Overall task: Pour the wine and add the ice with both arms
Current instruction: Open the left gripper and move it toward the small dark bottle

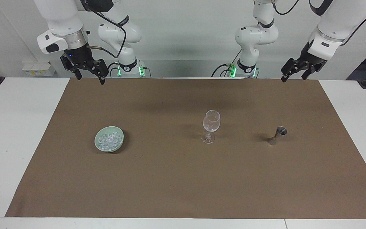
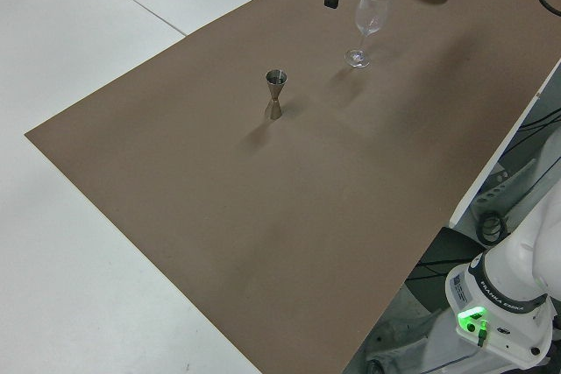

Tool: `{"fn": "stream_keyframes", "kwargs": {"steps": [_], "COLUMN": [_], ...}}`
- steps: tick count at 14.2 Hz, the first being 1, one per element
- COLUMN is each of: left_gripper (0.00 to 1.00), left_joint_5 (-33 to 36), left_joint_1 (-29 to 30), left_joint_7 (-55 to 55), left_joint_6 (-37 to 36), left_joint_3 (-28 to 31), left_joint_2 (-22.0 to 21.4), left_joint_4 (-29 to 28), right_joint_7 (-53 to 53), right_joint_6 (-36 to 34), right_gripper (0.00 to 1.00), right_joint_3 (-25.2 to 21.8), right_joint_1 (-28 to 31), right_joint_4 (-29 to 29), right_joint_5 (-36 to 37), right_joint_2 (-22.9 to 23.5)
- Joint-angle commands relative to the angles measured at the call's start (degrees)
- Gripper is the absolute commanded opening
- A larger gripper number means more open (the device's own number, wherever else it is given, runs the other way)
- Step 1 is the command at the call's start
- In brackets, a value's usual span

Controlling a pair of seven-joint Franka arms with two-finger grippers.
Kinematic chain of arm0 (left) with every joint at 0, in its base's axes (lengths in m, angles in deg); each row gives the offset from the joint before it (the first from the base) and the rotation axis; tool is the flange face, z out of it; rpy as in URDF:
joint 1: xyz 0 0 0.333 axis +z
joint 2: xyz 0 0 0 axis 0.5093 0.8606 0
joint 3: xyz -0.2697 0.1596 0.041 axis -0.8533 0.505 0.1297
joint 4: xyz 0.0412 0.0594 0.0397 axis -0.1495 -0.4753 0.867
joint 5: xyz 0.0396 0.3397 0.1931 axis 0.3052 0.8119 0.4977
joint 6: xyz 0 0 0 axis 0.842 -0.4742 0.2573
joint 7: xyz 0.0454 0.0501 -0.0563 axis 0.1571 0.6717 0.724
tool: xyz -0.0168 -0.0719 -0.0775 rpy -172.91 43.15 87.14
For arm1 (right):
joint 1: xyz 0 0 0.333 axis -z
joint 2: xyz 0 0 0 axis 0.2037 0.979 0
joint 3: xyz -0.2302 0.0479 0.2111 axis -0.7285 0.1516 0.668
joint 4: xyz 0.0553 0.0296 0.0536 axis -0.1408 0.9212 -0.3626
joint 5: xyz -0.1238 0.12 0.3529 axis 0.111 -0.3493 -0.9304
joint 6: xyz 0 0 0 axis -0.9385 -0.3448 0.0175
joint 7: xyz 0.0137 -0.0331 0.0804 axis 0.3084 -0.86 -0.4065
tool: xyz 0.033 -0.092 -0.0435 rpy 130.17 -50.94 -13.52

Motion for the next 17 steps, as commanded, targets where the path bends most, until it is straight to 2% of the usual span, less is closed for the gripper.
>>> {"fn": "stream_keyframes", "kwargs": {"steps": [1, 5, 9, 13, 17], "left_gripper": [1.0, 1.0, 1.0, 1.0, 1.0], "left_joint_5": [-1.12, -1.21, -10.78, -20.34, -25.45], "left_joint_1": [-0.13, 0.21, 5.58, 12.59, 17.25], "left_joint_7": [9.66, 15.55, 32.5, 34.47, 37.37], "left_joint_6": [1.84, 2.8, 2.63, 0.96, 2.36], "left_joint_3": [0.5, 0.76, 0.86, 0.86, 0.86], "left_joint_2": [-0.42, -1.48, 0.36, 3.17, 7.21], "left_joint_4": [-1.73, -6.13, -6.21, -6.3, -6.13], "right_joint_7": [-1.44, -1.44, -1.44, -1.44, -1.44], "right_joint_6": [0.09, 0.09, 0.09, 0.09, 0.09], "right_gripper": [1.0, 1.0, 1.0, 1.0, 1.0], "right_joint_3": [0.33, 0.33, 0.33, 0.33, 0.33], "right_joint_1": [0.78, 0.78, 0.78, 0.78, 0.78], "right_joint_4": [0.11, 0.11, 0.11, 0.11, 0.11], "right_joint_5": [0.33, 0.25, 0.25, 0.25, 0.25], "right_joint_2": [-0.2, -0.2, -0.2, -0.2, -0.2]}}
